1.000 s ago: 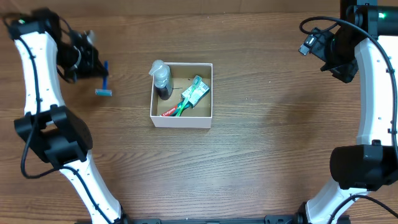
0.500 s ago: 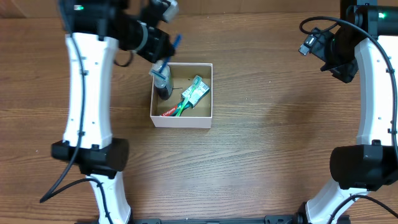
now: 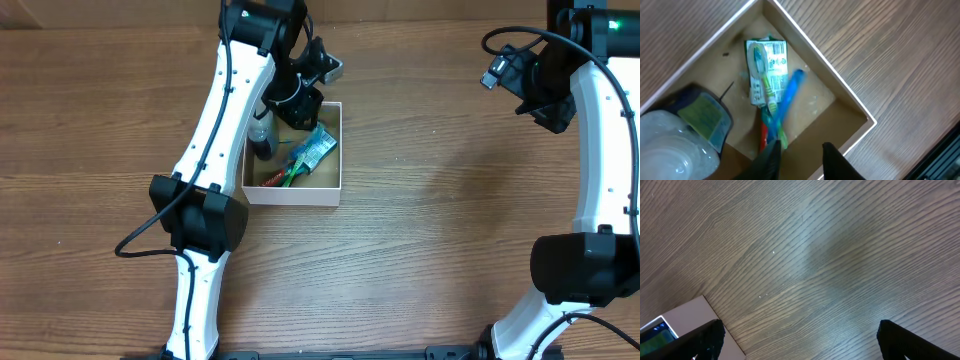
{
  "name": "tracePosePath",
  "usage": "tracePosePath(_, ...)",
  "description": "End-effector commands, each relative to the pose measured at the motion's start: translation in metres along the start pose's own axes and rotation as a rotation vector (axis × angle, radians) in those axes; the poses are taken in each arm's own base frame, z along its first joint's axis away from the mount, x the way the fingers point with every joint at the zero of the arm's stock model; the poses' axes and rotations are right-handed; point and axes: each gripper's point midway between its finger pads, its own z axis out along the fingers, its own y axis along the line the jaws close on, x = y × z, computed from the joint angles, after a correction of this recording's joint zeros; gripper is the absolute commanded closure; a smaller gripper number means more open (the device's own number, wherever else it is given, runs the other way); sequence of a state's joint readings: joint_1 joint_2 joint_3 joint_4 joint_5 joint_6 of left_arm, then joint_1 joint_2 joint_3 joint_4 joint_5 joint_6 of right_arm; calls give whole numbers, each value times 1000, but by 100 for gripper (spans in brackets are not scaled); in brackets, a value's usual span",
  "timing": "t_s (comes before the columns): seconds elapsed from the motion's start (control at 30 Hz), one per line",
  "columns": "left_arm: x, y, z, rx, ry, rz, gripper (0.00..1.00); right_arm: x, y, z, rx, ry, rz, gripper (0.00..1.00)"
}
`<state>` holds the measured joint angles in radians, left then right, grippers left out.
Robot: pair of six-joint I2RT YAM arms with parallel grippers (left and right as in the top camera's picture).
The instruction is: Pack container
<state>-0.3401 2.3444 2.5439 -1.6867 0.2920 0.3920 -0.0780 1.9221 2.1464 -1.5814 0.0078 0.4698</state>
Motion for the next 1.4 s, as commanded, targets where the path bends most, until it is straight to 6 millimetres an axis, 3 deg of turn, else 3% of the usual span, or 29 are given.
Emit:
tracePosePath(0.0, 4, -3, 4, 6, 23, -40, 68, -3, -1, -1, 4, -13, 2, 0)
tracePosePath(0.1, 2, -10, 0, 3, 13, -67, 62, -3, -1, -1, 4, -13, 2, 0)
tracePosePath(0.2, -1, -24, -22, -13, -37, -80, 32, -3, -1, -1, 4, -13, 2, 0)
tracePosePath(0.27, 0, -42, -57, -31, -117, -131, 7, -3, -1, -1, 4, -13, 2, 0)
tracePosePath(0.3, 1, -52, -75, -37, -159, -145, 0, -3, -1, -1, 4, -13, 2, 0)
tracePosePath(0.43, 23, -97, -150, -160, -328, -141, 0, -3, -1, -1, 4, -13, 2, 0)
tracePosePath(0.5, 48, -120, -186, -253, -409, -154, 0, -3, -1, -1, 4, -13, 2, 0)
tracePosePath(0.6, 92, -144, -214, -329, -488, -193, 0, -3, -1, -1, 4, -13, 2, 0)
tracePosePath(0.67, 125, -146, -221, -382, -517, -259, 0, -3, -1, -1, 4, -13, 2, 0)
tracePosePath(0.8, 192, -137, -219, -391, -603, -460, 0, -3, -1, -1, 4, -13, 2, 0)
tracePosePath(0.93, 219, -155, -193, -248, -575, -404, 0, -3, -1, -1, 4, -13, 2, 0)
tracePosePath(1.03, 238, -152, -180, -268, -513, -371, 0, -3, -1, -1, 4, -13, 2, 0)
tracePosePath(1.27, 238, -132, -152, -388, -425, -289, 0, -3, -1, -1, 4, -13, 2, 0)
tracePosePath(1.37, 215, -120, -127, -432, -457, -242, 0, -3, -1, -1, 4, -13, 2, 0)
